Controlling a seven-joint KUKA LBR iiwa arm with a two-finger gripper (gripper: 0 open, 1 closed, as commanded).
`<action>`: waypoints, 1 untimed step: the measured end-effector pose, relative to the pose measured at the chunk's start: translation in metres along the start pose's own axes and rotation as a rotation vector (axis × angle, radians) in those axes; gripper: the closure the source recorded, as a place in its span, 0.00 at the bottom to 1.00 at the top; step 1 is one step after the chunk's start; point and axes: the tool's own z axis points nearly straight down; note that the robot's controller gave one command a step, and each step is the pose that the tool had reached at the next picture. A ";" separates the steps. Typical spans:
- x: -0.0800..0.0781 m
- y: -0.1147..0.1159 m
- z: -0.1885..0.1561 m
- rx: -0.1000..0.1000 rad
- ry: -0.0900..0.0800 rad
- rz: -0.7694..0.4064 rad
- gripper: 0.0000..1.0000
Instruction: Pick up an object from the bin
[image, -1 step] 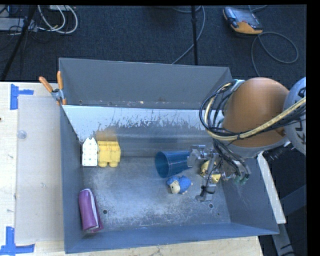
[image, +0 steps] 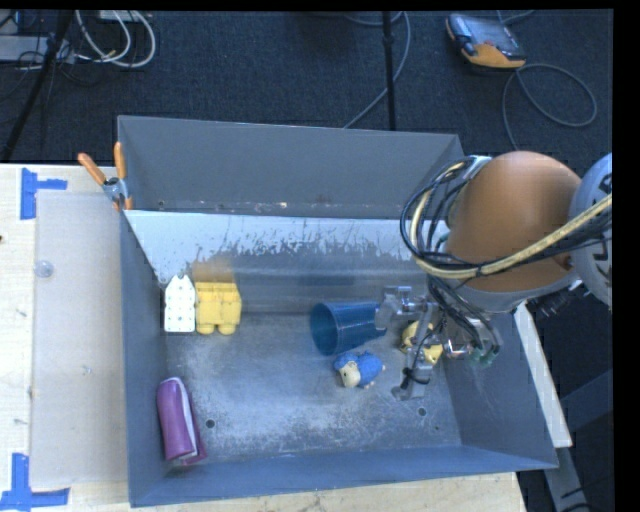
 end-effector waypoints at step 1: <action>-0.058 -0.015 0.038 0.000 -0.002 -0.077 0.00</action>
Offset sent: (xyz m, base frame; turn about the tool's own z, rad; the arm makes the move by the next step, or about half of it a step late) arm 0.0682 -0.0278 -0.0717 0.0677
